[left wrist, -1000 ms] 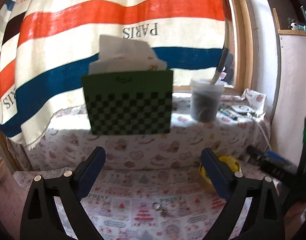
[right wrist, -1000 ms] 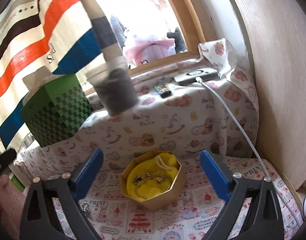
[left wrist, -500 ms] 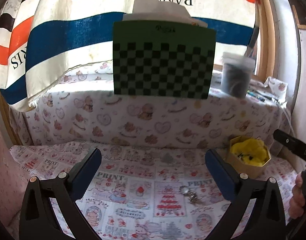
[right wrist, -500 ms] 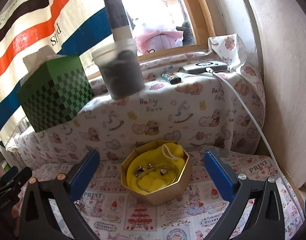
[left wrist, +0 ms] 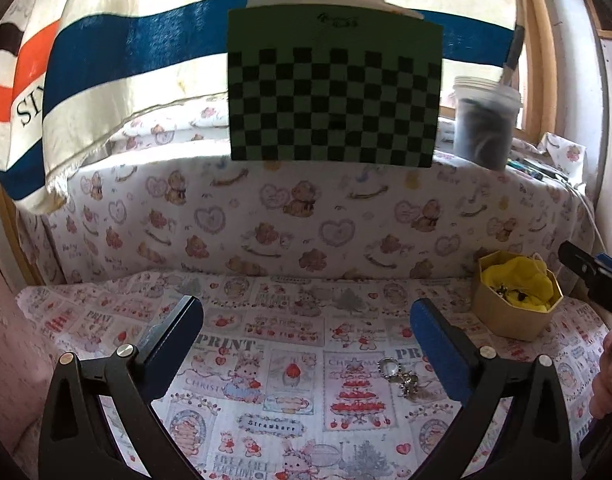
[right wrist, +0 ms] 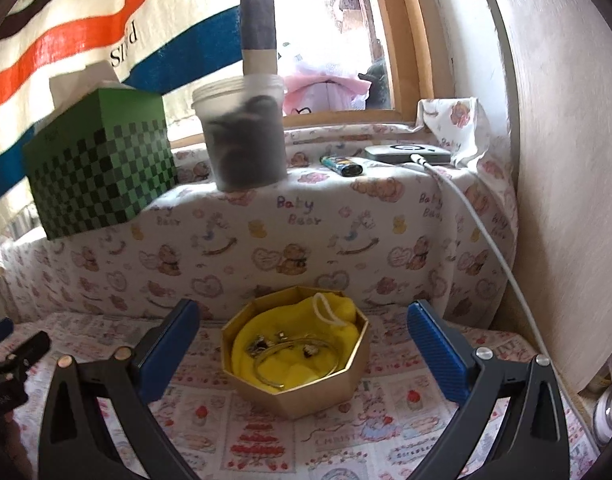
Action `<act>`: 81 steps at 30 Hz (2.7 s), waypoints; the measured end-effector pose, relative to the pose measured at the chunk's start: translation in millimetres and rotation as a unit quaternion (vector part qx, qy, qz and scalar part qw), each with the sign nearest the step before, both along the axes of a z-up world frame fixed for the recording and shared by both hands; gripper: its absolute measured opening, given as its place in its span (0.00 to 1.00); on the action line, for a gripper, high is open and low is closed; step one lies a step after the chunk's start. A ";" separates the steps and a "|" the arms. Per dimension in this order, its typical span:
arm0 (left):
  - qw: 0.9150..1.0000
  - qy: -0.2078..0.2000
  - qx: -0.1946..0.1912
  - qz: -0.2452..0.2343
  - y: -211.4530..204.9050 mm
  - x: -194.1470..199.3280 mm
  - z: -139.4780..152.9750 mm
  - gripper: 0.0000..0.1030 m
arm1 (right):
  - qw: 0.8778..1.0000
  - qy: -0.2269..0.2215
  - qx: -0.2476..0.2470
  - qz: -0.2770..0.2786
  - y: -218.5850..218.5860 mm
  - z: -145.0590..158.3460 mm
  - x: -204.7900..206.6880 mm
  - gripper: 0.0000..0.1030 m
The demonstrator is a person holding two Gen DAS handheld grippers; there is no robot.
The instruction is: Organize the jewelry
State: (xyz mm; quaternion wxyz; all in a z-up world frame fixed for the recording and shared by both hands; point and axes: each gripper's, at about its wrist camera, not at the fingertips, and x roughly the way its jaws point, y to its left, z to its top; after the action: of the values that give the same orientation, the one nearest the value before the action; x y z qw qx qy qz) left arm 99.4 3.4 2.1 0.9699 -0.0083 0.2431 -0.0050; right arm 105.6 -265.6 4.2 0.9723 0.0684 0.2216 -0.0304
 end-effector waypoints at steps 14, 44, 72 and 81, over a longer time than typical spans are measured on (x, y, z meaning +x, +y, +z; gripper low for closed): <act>0.999 -0.013 0.031 -0.012 -5.8 3.4 -4.6 1.00 | 0.999 0.000 -0.032 0.010 6.1 -9.0 6.0 1.00; 0.997 -0.033 -0.048 -0.056 27.3 -20.0 2.6 0.99 | 0.973 0.045 -0.042 0.221 59.5 -14.2 -1.0 0.49; 0.998 -0.001 -0.039 0.047 53.9 -13.1 3.9 0.70 | 0.929 0.183 -0.069 0.314 158.5 -53.4 31.1 0.08; 0.999 0.022 -0.035 -0.009 41.8 -7.6 -1.4 0.84 | 0.951 0.107 -0.002 0.290 79.9 -12.2 1.2 0.08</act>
State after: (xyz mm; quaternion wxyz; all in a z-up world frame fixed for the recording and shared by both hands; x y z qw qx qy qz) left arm 91.8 45.2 0.7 0.9633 -0.0404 0.2646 -0.0220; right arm 106.8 -185.7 -8.0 0.9099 -0.0048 0.3344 0.2453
